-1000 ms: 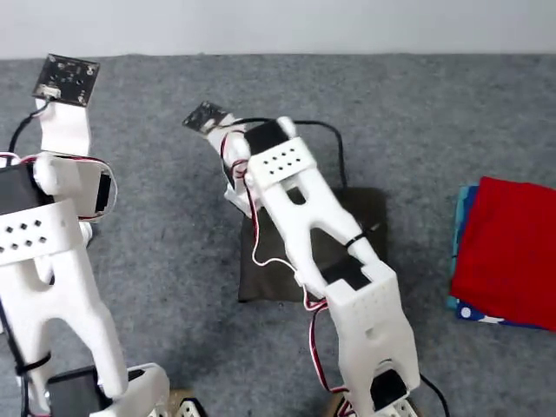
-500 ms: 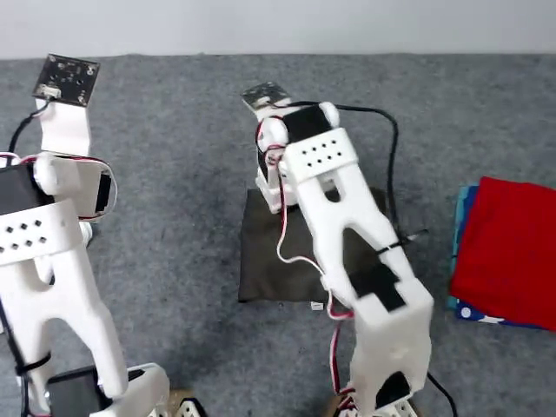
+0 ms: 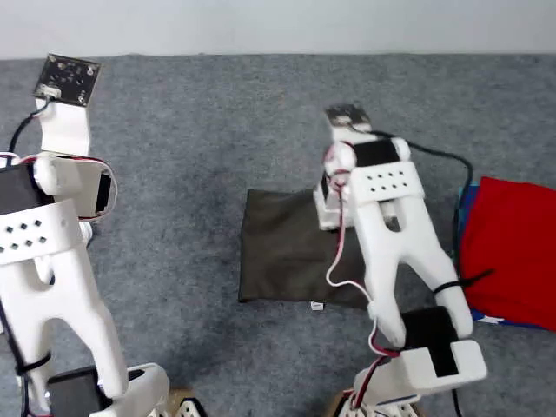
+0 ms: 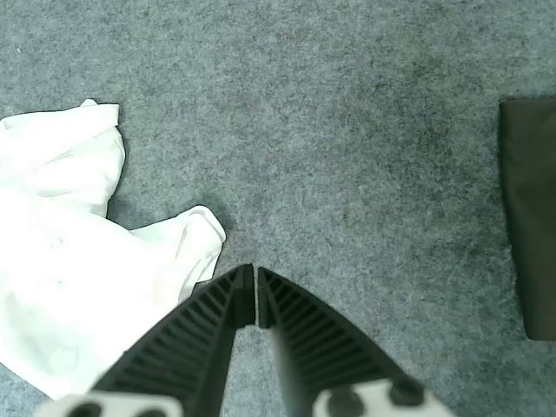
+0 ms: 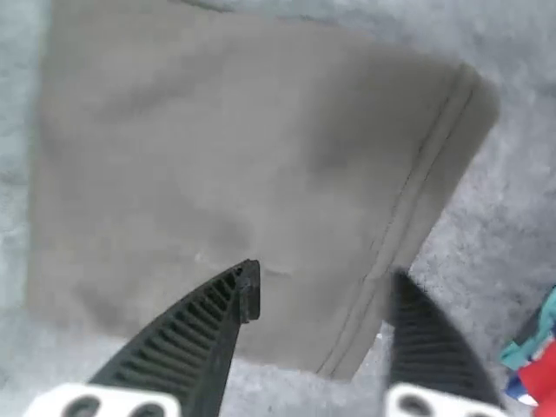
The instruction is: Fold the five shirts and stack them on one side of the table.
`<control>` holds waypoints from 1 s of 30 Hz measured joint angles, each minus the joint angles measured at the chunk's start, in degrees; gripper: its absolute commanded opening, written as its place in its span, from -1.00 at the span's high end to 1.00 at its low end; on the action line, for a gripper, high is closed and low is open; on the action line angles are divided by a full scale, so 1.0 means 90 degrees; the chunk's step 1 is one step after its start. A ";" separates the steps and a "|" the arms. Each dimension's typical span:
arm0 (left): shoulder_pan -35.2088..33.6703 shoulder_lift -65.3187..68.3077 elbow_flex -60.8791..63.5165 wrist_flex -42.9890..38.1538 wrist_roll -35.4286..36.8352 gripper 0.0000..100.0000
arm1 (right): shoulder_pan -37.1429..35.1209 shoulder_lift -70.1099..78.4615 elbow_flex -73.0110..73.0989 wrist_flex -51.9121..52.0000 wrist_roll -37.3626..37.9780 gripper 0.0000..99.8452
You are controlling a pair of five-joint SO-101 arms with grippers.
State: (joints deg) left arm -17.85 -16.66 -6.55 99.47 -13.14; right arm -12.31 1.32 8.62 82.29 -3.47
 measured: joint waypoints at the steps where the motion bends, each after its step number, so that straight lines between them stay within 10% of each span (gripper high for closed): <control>1: 0.0000 0.0000 0.0000 0.0000 0.0000 0.97 | 0.0088 0.0000 0.0303 -0.0274 -0.0029 0.40; 15: 0.0000 0.0000 0.0029 0.0000 -0.0010 0.97 | 0.0234 0.0322 0.2090 -0.2637 -0.0059 0.40; 24: 0.0000 0.0000 0.0039 0.0000 -0.0010 0.97 | 0.0274 0.1739 0.0850 -0.1768 -0.0068 0.97; 30: 0.0000 0.0000 0.0039 0.0000 -0.0010 0.97 | 0.0303 0.2002 0.0410 -0.1416 0.0400 0.98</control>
State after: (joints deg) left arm -17.85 -16.66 -6.20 99.47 -13.23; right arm -9.58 19.34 12.31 69.54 0.13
